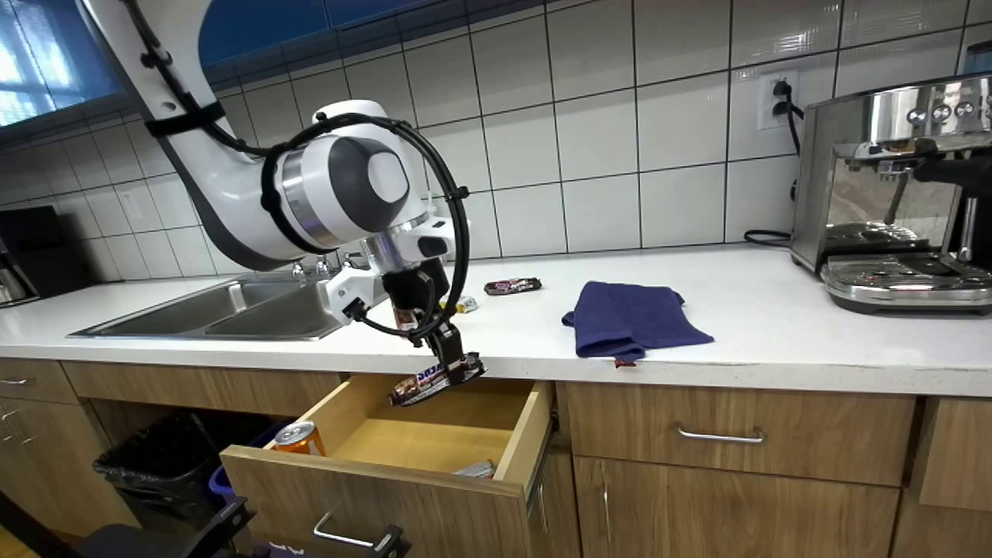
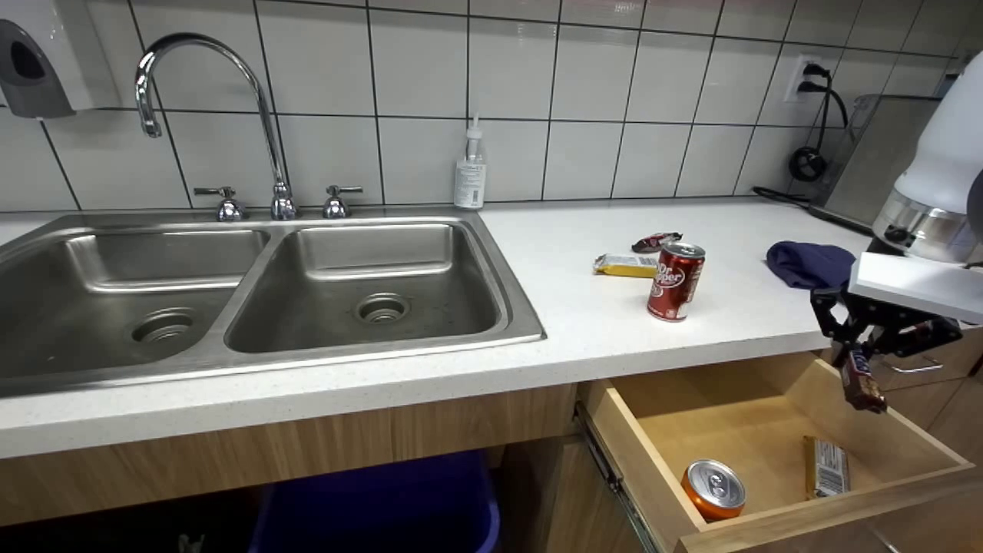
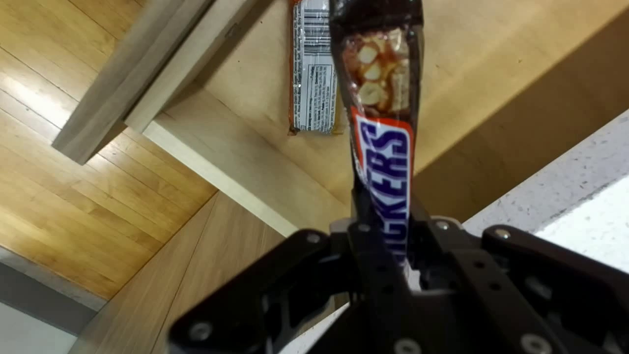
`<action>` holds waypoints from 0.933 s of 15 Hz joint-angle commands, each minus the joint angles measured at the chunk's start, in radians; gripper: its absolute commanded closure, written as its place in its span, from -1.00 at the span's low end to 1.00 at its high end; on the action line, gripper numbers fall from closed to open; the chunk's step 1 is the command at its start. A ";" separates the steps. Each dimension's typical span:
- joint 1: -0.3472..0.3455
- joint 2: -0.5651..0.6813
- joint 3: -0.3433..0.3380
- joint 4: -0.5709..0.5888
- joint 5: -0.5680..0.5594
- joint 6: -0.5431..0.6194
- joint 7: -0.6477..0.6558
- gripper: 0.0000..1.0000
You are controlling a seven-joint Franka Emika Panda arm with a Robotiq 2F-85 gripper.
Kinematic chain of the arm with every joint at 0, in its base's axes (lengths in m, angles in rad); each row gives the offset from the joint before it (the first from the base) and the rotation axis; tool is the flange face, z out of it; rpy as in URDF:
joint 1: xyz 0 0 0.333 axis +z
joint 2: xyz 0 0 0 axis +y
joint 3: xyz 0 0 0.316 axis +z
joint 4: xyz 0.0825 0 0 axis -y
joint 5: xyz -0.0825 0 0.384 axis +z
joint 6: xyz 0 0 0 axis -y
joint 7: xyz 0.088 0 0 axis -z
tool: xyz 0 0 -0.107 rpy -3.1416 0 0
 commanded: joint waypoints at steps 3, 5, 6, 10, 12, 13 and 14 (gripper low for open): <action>0.013 0.082 0.001 0.087 0.012 -0.024 0.024 0.91; 0.026 0.110 -0.009 0.111 0.016 -0.024 0.021 0.91; 0.032 0.123 -0.012 0.123 0.023 -0.026 0.017 0.91; 0.060 0.174 -0.030 0.162 0.048 -0.030 0.005 0.91; 0.073 0.193 -0.040 0.176 0.069 -0.032 -0.002 0.16; 0.079 0.198 -0.045 0.180 0.078 -0.031 -0.006 0.14; 0.086 0.203 -0.051 0.183 0.083 -0.030 -0.009 0.03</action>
